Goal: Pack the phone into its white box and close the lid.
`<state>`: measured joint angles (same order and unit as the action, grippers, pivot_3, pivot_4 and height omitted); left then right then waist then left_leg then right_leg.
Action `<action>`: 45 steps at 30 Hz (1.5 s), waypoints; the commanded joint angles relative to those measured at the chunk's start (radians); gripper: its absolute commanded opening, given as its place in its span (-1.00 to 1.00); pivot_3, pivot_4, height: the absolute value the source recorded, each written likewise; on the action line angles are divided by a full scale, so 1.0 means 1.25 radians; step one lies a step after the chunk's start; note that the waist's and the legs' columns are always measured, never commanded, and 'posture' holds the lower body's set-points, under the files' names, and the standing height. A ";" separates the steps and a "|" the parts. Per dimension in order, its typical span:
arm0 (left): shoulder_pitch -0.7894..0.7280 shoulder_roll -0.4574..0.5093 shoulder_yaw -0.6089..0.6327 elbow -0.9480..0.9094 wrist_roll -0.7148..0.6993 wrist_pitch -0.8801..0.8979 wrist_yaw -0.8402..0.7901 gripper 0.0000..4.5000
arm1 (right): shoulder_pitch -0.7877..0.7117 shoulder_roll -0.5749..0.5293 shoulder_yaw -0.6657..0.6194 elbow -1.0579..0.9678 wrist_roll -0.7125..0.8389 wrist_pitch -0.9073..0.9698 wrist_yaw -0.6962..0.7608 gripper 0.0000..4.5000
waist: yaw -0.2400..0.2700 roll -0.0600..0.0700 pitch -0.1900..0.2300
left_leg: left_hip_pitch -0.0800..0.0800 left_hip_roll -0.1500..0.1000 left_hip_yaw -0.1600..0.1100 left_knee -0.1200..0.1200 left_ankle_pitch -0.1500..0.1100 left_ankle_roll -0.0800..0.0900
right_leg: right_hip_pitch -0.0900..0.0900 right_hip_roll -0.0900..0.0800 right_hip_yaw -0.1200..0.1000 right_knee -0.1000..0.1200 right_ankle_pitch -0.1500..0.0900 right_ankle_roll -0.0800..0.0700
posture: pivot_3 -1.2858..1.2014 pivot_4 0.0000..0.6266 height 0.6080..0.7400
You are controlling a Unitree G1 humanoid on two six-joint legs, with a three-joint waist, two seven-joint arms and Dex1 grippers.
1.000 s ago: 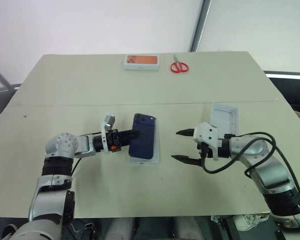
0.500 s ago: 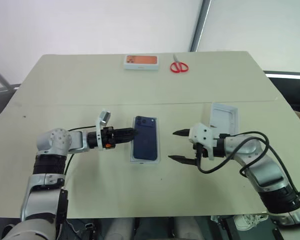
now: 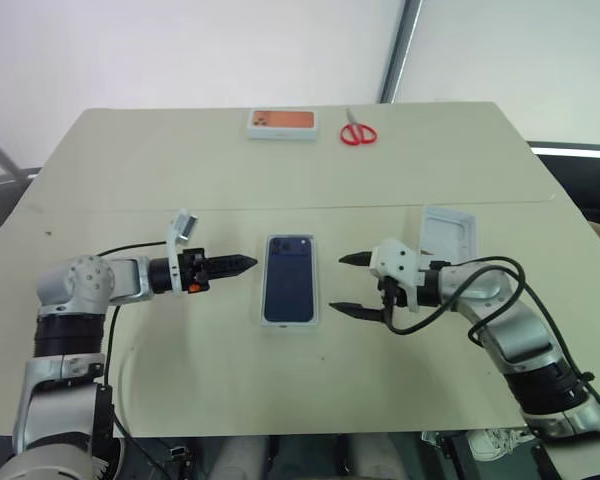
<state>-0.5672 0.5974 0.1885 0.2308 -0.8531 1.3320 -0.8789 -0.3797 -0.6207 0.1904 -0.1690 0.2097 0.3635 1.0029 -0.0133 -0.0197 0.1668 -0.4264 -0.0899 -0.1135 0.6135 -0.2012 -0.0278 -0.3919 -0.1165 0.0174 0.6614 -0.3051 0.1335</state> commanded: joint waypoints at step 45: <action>-0.036 -0.354 -0.301 -0.013 0.243 -0.225 0.042 -1.00 | 0.155 -0.172 -0.095 0.015 -0.144 -0.132 -0.007 -0.98 | 0.023 0.000 0.000 | 0.000 -0.002 -0.001 0.004 0.000 0.001 | 0.004 -0.001 -0.001 0.000 0.000 0.001 | 0.03 -0.52 1.00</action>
<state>-0.6051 0.1857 -0.1477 0.2176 -0.5322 1.0417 -0.7975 -0.1979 -0.8154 0.0904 -0.1197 0.0132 0.2098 0.9850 0.0152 -0.0192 0.1665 -0.4260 -0.0923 -0.1142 0.6182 -0.2018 -0.0262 -0.3869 -0.1180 0.0156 0.6612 -0.3053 0.1343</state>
